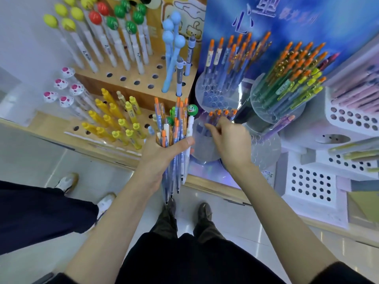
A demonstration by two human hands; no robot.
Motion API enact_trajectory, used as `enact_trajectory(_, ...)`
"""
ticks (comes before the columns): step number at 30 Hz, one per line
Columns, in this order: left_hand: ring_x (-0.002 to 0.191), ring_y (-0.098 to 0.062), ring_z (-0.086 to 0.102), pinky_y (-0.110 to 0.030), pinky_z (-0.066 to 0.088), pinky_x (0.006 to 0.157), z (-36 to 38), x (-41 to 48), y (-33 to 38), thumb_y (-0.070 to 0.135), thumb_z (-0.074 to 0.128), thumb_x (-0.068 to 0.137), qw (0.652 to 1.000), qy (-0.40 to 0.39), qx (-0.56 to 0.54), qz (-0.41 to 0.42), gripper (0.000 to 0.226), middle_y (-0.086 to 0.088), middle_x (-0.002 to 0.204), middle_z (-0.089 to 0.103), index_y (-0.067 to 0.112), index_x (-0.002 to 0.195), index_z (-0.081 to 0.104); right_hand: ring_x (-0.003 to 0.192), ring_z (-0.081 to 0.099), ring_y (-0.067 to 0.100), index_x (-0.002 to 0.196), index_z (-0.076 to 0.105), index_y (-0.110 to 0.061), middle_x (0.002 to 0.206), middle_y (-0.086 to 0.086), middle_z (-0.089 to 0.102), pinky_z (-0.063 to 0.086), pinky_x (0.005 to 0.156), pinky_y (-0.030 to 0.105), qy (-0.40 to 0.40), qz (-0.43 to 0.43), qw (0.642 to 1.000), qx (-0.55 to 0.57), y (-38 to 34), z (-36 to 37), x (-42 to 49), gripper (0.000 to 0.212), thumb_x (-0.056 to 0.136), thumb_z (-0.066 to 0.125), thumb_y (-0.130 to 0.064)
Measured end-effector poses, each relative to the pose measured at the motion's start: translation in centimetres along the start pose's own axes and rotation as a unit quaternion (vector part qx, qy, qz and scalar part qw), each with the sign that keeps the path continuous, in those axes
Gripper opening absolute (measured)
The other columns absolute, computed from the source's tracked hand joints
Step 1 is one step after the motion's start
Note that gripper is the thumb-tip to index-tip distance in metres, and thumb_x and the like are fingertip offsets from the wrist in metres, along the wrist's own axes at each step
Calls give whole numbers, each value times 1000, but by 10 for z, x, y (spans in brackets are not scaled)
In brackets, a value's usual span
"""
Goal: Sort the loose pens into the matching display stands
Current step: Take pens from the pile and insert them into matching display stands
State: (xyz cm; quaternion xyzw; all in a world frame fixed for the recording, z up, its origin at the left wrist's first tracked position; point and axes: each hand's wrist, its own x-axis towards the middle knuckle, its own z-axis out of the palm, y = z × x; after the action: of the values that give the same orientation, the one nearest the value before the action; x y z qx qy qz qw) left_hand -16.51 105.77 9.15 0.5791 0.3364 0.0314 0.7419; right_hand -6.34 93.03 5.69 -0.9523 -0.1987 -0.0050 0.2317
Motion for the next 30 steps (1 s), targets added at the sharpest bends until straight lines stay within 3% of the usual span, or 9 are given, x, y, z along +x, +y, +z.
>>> enact_trajectory(2,85,-18,71,-32,55,84,2,-1,-1,8,76,75,1000,-10,5,4,27,4,83,75,14,100,69,61,53,30,71,52,-10,66,12,64,36,57,36,9,37,987,154,-1,-13,-11,32,93,58,-31)
enact_trajectory(6,85,-14,71,-19,54,74,12,-6,-4,5,77,74,999,-39,29,14,25,4,85,75,12,97,69,78,59,2,94,64,-18,86,-9,64,47,73,19,-75,114,868,478,-14,-40,-15,12,89,65,-29)
enact_trajectory(9,76,-10,71,-16,52,68,22,-14,-7,1,75,75,997,-61,40,22,23,7,77,74,16,90,68,77,59,1,93,63,-18,86,-5,64,44,68,15,-158,109,845,498,-16,-53,-7,10,85,69,-19)
enact_trajectory(12,68,-12,69,-19,53,65,29,-18,-11,0,75,75,996,-63,53,20,19,3,69,72,15,84,67,74,58,6,89,62,-12,79,-4,64,44,70,24,-167,118,842,499,-11,-59,-7,6,85,67,-10)
enact_trajectory(15,67,-16,69,-20,54,65,35,-20,-15,1,75,76,995,-68,74,21,17,0,68,71,11,87,67,78,56,11,85,65,-12,78,-7,63,46,73,31,-145,107,843,507,-3,-60,-12,5,87,64,-7)
enact_trajectory(18,64,-14,68,-18,52,61,42,-23,-18,0,75,75,995,-73,72,9,16,2,64,70,10,83,65,75,54,8,77,67,-17,72,-14,62,45,67,21,-122,116,832,528,0,-62,-17,14,88,63,-8)
enact_trajectory(24,63,-14,68,-22,56,65,49,-30,-22,-2,76,72,995,-82,50,3,22,2,66,71,16,81,66,68,58,7,80,68,-9,70,-5,64,45,64,17,-120,184,760,612,10,-65,-16,12,88,61,-5)
enact_trajectory(28,64,-11,68,-19,54,63,53,-30,-23,-1,75,73,994,-100,54,-7,20,3,68,72,15,82,68,67,57,14,81,64,-6,79,6,64,46,58,18,-52,189,753,629,15,-63,-13,15,93,56,-6)
enact_trajectory(30,61,-6,67,-15,50,60,55,-34,-28,-4,74,74,993,-106,58,-16,20,5,65,71,14,80,67,68,62,17,82,59,-11,80,4,67,48,58,21,4,159,776,611,20,-69,-5,16,97,52,-11)
